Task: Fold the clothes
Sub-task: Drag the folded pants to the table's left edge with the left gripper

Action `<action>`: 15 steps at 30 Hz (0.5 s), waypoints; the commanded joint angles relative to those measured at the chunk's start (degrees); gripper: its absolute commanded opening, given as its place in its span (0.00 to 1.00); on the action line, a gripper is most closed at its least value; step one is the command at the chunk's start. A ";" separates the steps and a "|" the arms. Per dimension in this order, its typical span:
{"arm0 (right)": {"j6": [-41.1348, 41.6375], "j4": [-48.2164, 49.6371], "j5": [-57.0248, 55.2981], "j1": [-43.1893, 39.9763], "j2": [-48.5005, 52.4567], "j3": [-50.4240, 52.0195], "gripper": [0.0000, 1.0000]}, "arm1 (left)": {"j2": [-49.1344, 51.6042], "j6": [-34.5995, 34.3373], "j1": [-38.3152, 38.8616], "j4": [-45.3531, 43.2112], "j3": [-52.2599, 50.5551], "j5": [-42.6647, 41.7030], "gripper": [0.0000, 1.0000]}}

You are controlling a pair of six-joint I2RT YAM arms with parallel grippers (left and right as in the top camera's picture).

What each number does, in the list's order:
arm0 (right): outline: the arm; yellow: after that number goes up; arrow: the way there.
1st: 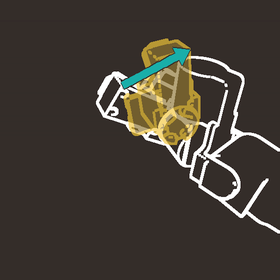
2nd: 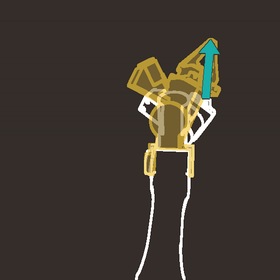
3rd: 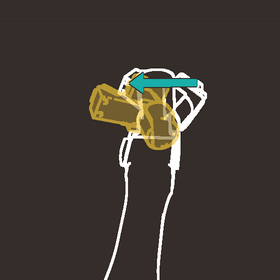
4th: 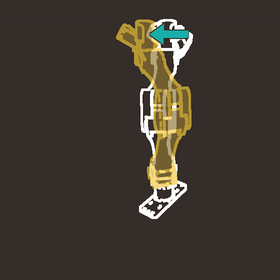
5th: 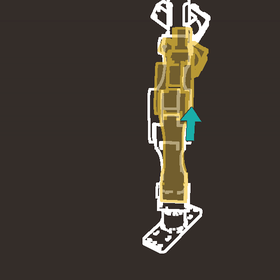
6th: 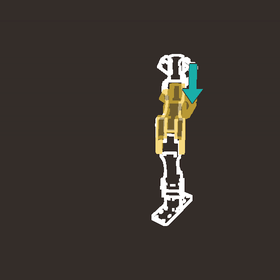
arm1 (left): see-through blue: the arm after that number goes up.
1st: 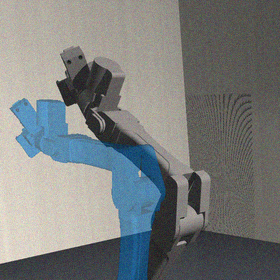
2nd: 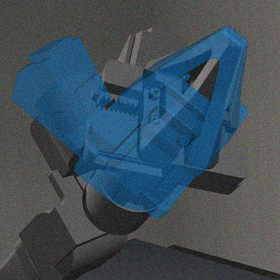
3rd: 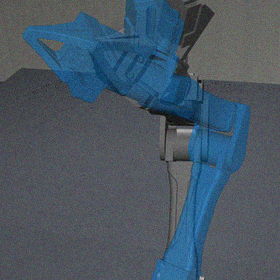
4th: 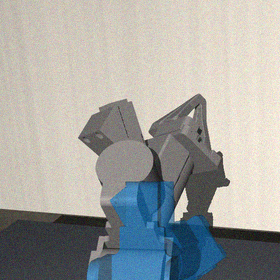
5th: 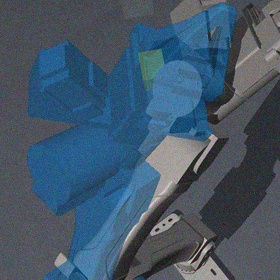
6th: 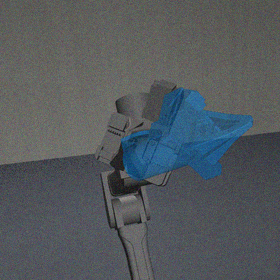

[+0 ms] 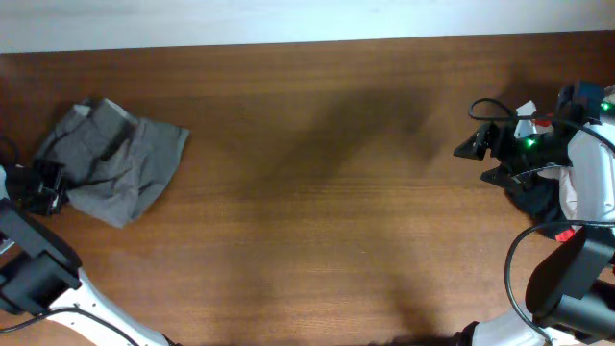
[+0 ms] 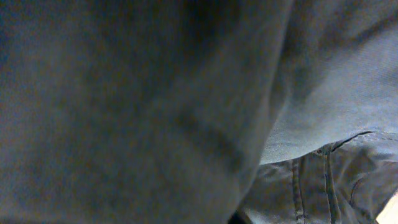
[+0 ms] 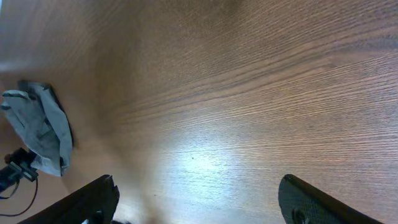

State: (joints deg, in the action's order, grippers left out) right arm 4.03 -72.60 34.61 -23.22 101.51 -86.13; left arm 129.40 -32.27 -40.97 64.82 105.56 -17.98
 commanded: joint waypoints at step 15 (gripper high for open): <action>-0.85 0.13 0.52 -0.04 -1.31 -1.01 0.88 | -21.64 6.32 -0.83 6.93 -0.55 -0.44 0.67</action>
State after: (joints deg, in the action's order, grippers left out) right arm 4.01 -72.60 34.63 -23.22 101.51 -86.13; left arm 118.56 -28.91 -41.32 71.92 104.40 -17.54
